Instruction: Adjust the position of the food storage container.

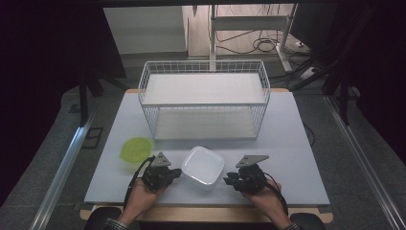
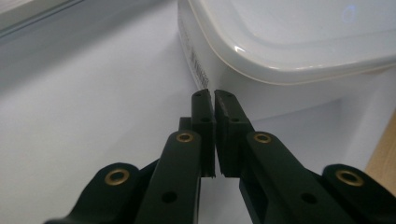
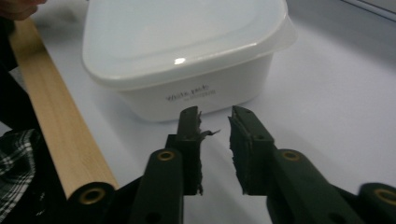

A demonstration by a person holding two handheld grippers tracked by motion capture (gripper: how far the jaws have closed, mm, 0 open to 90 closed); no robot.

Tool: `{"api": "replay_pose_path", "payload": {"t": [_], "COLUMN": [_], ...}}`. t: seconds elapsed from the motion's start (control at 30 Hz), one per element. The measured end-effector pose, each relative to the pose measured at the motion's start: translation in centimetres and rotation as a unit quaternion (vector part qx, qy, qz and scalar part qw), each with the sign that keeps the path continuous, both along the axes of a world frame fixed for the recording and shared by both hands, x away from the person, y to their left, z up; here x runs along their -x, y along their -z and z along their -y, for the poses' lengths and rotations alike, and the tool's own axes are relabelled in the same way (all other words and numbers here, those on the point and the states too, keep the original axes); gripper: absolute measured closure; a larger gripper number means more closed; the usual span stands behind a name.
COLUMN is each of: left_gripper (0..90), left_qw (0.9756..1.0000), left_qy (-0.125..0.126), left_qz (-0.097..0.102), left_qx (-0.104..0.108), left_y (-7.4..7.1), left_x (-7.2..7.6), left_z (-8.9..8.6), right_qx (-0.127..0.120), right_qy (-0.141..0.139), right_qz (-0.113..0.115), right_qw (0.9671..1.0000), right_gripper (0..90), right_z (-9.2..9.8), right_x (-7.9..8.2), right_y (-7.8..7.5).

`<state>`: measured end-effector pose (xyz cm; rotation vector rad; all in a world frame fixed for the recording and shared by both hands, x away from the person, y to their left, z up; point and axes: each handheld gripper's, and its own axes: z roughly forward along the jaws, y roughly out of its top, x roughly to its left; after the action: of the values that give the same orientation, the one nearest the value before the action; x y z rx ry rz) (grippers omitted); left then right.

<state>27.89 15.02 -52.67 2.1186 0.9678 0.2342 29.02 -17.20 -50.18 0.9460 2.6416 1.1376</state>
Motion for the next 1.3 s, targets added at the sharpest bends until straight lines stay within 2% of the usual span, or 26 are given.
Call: {"api": "replay_pose_path", "payload": {"t": [0.23, 0.4, 0.47, 0.53, 0.6, 0.67, 0.73, 0.87, 1.17, 1.3], "left_gripper": [87.1, 86.4, 86.2, 86.3, 86.5, 87.9, 88.0, 87.9, 87.2, 84.7], "left_qw": [0.9997, 0.9991, 0.9994, 0.9998, 0.9999, 0.9999, 0.9998, 0.9995, 0.9988, 0.9989], "left_qy": [0.022, 0.042, 0.032, 0.013, 0.009, 0.013, 0.017, 0.029, 0.047, 0.045], "left_qz": [-0.007, -0.006, -0.004, -0.004, -0.006, -0.007, 0.001, -0.002, -0.005, -0.01], "left_qx": [0.003, -0.007, -0.009, -0.012, -0.009, -0.003, -0.013, -0.013, -0.013, -0.009], "left_y": [0.1, 0.2, 0.1, 0.0, 0.0, 0.1, 0.0, 0.0, -0.1, -0.1], "left_x": [0.1, 0.2, 0.1, -0.4, -0.9, -1.2, -1.1, -0.8, -0.3, -0.5], "left_z": [1.2, 2.0, 2.0, 1.8, 1.7, 2.1, 2.5, 2.8, 3.2, 2.9], "right_qx": [-0.003, -0.003, -0.006, -0.009, -0.008, -0.01, -0.01, -0.013, -0.011, -0.011], "right_qy": [0.025, 0.038, 0.045, 0.049, 0.054, 0.061, 0.063, 0.074, 0.073, 0.074], "right_qz": [0.001, 0.005, 0.006, 0.007, 0.01, 0.01, 0.011, 0.015, 0.019, 0.019], "right_qw": [0.9997, 0.9993, 0.9989, 0.9987, 0.9985, 0.998, 0.9979, 0.9971, 0.9971, 0.997], "right_gripper": [77.7, 77.7, 77.8, 78.0, 78.7, 80.6, 81.4, 84.8, 85.5, 83.2], "right_z": [0.6, 0.8, 1.0, 1.1, 1.1, 1.1, 1.1, 1.2, 0.9, 0.9], "right_x": [-0.5, -0.8, -1.0, -1.2, -1.4, -1.7, -1.7, -2.5, -3.2, -3.3], "right_y": [-0.1, -0.1, -0.1, -0.2, -0.2, -0.2, -0.2, -0.2, 0.0, 0.0]}}
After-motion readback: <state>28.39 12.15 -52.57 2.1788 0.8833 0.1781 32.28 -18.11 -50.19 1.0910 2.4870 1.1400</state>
